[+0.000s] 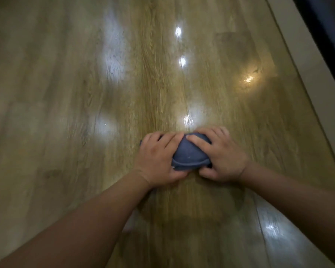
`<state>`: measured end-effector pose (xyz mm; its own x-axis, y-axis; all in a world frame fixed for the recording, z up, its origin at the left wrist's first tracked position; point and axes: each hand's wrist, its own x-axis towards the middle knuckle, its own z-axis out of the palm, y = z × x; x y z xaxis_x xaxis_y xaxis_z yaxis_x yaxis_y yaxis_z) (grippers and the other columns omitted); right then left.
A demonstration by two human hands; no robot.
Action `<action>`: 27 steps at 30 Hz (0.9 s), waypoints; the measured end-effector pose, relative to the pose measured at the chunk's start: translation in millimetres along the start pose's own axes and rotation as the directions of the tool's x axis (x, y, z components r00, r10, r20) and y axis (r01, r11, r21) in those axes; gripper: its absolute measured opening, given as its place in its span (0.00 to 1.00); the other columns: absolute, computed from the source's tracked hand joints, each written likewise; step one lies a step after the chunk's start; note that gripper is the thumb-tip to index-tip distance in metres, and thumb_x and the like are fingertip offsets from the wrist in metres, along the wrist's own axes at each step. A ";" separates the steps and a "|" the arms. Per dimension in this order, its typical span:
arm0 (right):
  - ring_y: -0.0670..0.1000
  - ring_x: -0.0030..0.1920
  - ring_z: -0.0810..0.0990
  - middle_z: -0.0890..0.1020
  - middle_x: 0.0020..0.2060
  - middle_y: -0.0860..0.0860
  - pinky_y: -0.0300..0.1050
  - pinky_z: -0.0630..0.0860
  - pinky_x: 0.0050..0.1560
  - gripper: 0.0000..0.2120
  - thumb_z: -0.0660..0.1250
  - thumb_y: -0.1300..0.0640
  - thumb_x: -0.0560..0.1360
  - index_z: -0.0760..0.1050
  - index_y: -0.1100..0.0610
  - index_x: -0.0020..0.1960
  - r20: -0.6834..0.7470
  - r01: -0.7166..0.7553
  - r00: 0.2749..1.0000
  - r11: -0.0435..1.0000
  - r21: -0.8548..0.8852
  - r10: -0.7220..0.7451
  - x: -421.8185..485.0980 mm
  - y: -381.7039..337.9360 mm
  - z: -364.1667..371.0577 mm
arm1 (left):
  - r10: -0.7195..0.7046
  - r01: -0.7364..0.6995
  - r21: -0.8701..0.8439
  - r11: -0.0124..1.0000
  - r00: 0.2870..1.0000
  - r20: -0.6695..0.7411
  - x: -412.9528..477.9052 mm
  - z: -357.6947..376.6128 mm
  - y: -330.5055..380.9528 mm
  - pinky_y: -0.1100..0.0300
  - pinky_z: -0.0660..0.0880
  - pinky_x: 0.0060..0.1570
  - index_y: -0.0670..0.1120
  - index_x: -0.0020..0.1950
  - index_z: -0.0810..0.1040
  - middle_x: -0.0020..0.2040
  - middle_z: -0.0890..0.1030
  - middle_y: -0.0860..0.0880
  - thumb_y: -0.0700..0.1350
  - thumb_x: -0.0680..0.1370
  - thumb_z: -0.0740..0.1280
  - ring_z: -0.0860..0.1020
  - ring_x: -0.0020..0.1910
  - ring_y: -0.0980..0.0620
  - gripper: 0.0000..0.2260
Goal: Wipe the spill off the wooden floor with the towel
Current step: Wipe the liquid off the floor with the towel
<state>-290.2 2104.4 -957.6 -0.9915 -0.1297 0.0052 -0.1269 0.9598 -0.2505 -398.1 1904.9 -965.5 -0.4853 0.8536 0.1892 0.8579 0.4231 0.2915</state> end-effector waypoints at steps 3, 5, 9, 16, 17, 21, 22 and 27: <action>0.62 0.61 0.73 0.74 0.63 0.60 0.58 0.68 0.62 0.40 0.64 0.40 0.63 0.68 0.56 0.71 -0.026 -0.015 1.000 1.000 0.002 0.015 35.0 27.2 -4.2 | -0.005 0.005 0.014 1.000 1.000 -0.026 37.7 3.5 -22.9 0.49 0.71 0.52 0.44 0.66 0.76 0.58 0.80 0.47 0.67 0.65 0.70 0.76 0.49 0.43 0.37; 0.61 0.60 0.73 0.74 0.63 0.59 0.58 0.68 0.62 0.39 0.64 0.39 0.63 0.68 0.55 0.71 -0.037 -0.018 0.999 1.000 -0.006 0.017 58.5 44.7 -6.7 | 0.003 -0.002 0.029 1.000 0.999 -0.050 63.7 6.2 -38.8 0.50 0.71 0.52 0.45 0.66 0.76 0.57 0.80 0.48 0.67 0.65 0.69 0.76 0.49 0.43 0.37; 0.60 0.61 0.72 0.73 0.63 0.58 0.58 0.67 0.62 0.39 0.61 0.39 0.64 0.67 0.54 0.72 -0.035 -0.053 0.998 0.998 -0.022 0.052 114.3 82.4 -17.3 | -0.002 0.004 0.042 0.999 0.999 -0.047 124.4 6.8 -74.3 0.49 0.71 0.51 0.46 0.65 0.76 0.55 0.80 0.48 0.68 0.65 0.66 0.75 0.49 0.43 0.36; 0.60 0.58 0.73 0.74 0.61 0.57 0.58 0.68 0.60 0.37 0.61 0.39 0.64 0.68 0.55 0.69 -0.027 -0.073 0.997 0.997 -0.040 0.071 208.6 148.9 -36.4 | -0.020 0.021 0.037 0.999 0.999 -0.032 227.1 7.3 -134.9 0.50 0.71 0.51 0.46 0.64 0.76 0.52 0.78 0.49 0.69 0.65 0.63 0.73 0.48 0.44 0.36; 0.60 0.58 0.73 0.74 0.60 0.58 0.58 0.68 0.59 0.36 0.60 0.39 0.64 0.68 0.55 0.69 -0.023 -0.077 0.997 0.997 -0.031 0.076 226.2 161.0 -41.2 | -0.035 0.036 0.029 0.999 0.999 -0.019 245.2 6.7 -144.8 0.50 0.71 0.51 0.47 0.64 0.76 0.52 0.78 0.49 0.69 0.65 0.63 0.73 0.48 0.44 0.36; 0.60 0.57 0.73 0.74 0.60 0.57 0.58 0.68 0.59 0.36 0.60 0.38 0.64 0.67 0.54 0.69 0.015 -0.077 0.997 0.996 -0.037 0.077 304.3 215.2 -57.7 | -0.124 0.124 0.034 0.992 0.992 -0.006 319.6 8.2 -190.5 0.52 0.68 0.51 0.49 0.64 0.75 0.52 0.78 0.52 0.71 0.64 0.60 0.71 0.48 0.47 0.36; 0.60 0.57 0.72 0.74 0.60 0.57 0.58 0.68 0.60 0.36 0.60 0.38 0.64 0.67 0.53 0.69 0.028 -0.067 0.997 0.997 -0.042 0.068 327.1 233.1 -61.3 | -0.149 0.149 0.029 0.988 0.989 -0.014 341.9 8.9 -204.4 0.53 0.67 0.51 0.49 0.64 0.75 0.52 0.78 0.52 0.71 0.63 0.60 0.71 0.48 0.48 0.37; 0.60 0.58 0.72 0.74 0.61 0.58 0.58 0.65 0.62 0.36 0.60 0.38 0.64 0.67 0.53 0.69 0.006 -0.046 0.999 0.997 -0.055 0.047 444.5 323.6 -80.0 | -0.188 0.188 0.027 0.982 0.982 -0.008 466.9 11.1 -279.5 0.52 0.67 0.53 0.49 0.66 0.75 0.55 0.78 0.52 0.72 0.63 0.58 0.71 0.50 0.47 0.39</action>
<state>-774.2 2377.2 -958.8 -0.9962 -0.0866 -0.0127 -0.0824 0.9769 -0.1971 -862.5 2188.6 -969.0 -0.6391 0.7565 0.1389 0.7557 0.5840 0.2966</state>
